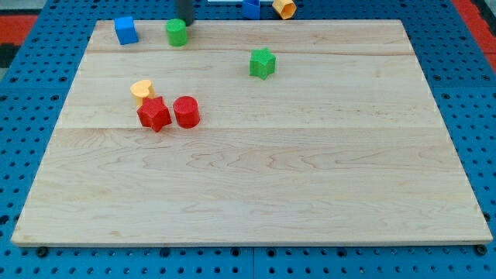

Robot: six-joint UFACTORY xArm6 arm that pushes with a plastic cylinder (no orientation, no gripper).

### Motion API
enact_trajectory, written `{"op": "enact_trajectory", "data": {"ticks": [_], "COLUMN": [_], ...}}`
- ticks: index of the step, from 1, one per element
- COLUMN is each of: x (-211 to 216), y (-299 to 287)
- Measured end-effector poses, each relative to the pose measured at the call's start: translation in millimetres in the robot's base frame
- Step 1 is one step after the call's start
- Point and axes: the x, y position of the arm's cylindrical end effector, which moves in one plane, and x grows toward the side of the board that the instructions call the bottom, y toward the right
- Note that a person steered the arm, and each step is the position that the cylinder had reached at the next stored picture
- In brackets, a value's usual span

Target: Slide the green circle to the left of the green star

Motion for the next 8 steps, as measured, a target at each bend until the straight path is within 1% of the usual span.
{"op": "enact_trajectory", "data": {"ticks": [1, 2, 3, 4, 5, 6, 8], "x": [27.6, 53.5, 19.7, -0.1, 46.5, 56.4, 20.9], "y": [-44.0, -31.1, -33.4, -31.3, -22.7, 33.8, 28.7]}}
